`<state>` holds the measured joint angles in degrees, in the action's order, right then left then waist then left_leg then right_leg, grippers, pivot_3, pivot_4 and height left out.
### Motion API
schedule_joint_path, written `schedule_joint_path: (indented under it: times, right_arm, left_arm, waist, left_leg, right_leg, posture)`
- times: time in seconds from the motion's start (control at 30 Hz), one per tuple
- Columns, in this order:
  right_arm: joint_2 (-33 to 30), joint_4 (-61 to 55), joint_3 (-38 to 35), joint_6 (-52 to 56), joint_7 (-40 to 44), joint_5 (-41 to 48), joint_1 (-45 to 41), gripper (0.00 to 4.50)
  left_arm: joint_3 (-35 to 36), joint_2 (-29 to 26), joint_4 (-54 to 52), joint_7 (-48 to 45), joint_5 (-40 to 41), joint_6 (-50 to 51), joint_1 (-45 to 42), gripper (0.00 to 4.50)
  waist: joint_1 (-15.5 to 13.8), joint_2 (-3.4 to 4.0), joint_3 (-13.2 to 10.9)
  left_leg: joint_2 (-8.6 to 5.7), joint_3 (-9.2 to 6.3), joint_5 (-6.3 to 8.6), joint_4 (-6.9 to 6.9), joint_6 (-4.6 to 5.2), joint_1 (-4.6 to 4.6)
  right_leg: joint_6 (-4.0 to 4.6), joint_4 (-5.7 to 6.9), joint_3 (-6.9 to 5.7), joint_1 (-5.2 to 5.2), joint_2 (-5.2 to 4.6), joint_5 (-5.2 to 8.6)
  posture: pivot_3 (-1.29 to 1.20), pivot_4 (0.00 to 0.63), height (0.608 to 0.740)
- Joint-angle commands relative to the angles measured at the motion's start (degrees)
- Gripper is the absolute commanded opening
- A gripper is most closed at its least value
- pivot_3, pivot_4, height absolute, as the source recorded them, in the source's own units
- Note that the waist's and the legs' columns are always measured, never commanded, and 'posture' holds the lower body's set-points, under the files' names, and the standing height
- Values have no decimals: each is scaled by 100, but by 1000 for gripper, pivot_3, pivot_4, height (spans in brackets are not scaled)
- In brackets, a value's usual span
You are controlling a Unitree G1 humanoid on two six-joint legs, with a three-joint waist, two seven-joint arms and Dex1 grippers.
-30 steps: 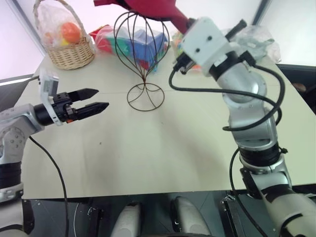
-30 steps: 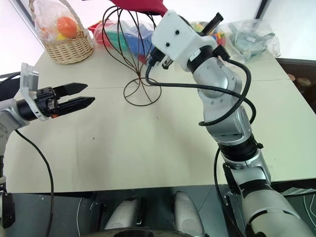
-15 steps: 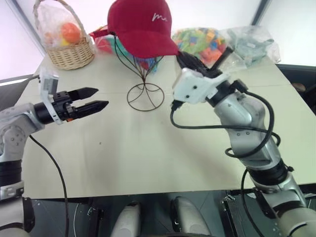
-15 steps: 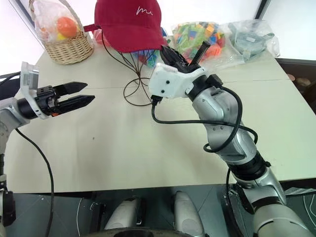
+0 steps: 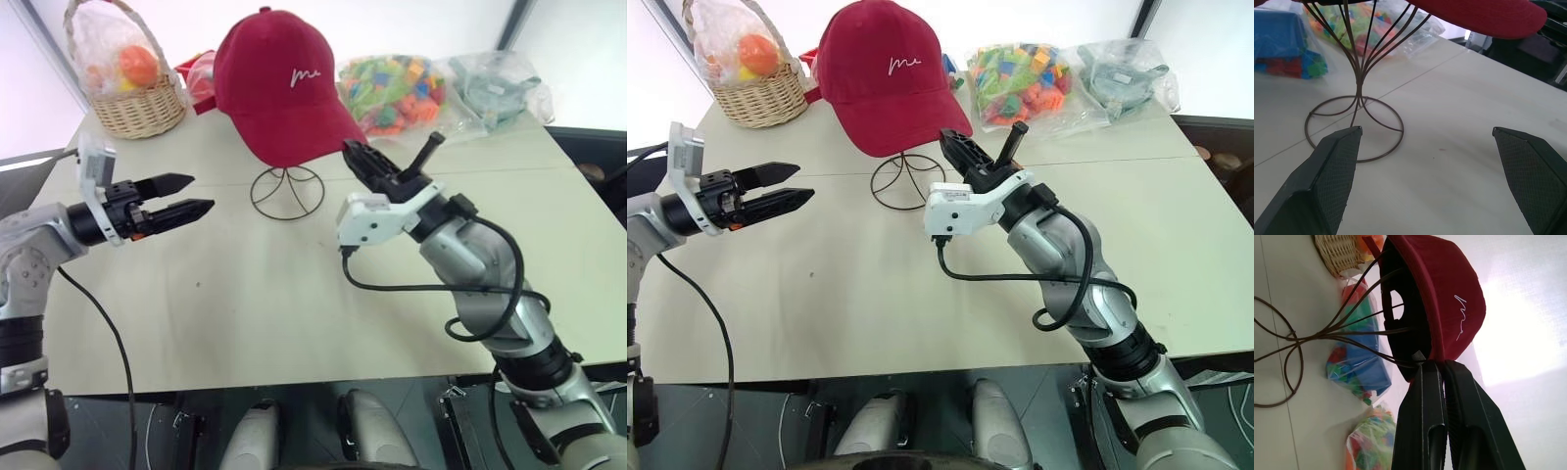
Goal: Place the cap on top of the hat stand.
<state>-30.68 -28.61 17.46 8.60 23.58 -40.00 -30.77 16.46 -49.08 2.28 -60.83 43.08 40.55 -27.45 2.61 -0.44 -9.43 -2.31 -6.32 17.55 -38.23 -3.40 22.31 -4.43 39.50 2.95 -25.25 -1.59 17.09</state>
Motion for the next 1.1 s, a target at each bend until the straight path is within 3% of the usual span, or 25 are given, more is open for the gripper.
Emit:
schedule_joint_path:
  times: [0.03, 0.77, 0.8, 0.83, 1.03, 1.07, 1.1]
  right_arm:
    - [112, -174, -115, -38, 64, -89, 36, 12]
    - [228, -92, -143, -605, 185, -347, 376, 12]
    - [234, -87, -170, -615, 173, -332, 373, 667]
    - [242, -85, -205, -618, 163, -310, 371, 949]
    - [215, -126, -376, -646, 201, -189, 472, 4062]
    - [206, -131, -405, -662, 204, -177, 483, 4459]
    - [182, -133, -442, -678, 224, -142, 505, 4459]
  left_arm:
    - [81, -41, -33, -29, -14, -57, -100, 4500]
    - [76, 1, 73, -22, -111, -79, -192, 4500]
    - [76, 7, 75, -24, -114, -79, -194, 4500]
    - [76, 12, 77, -27, -115, -76, -195, 4500]
    - [91, 32, 45, -23, -101, -39, -164, 4500]
    - [95, 30, 42, -23, -95, -29, -161, 4500]
    - [95, 29, 38, -23, -97, -29, -153, 4500]
  waist:
    - [-5, 0, 0]
    - [-6, -3, 2]
    - [-6, -3, 2]
    - [-5, -3, 2]
    - [-7, -4, 2]
    - [-7, -4, 2]
    - [-6, -4, 2]
  left_leg:
    - [0, 0, 0, -1, 0, 0]
    - [0, -1, -2, -2, -4, -1]
    - [0, -1, -2, -2, -4, -1]
    - [0, -1, -2, -2, -4, -1]
    - [0, -1, -2, -2, -4, -1]
    - [0, -1, -2, -2, -4, -1]
    - [0, 0, -2, -2, -4, -1]
  right_leg:
    - [0, 0, 0, 0, -1, 0]
    - [0, 3, -2, 1, 0, 0]
    - [0, 3, -2, 1, 0, 0]
    - [0, 3, -2, 1, 0, 0]
    - [0, 3, -2, 1, -1, 0]
    - [0, 3, -1, 1, -1, 0]
    - [0, 4, -2, 1, -1, 0]
  posture:
    - [0, 150, 740]
    - [0, 150, 740]
    - [0, 150, 740]
    - [0, 150, 740]
    - [0, 150, 740]
    - [0, 150, 740]
    - [0, 150, 740]
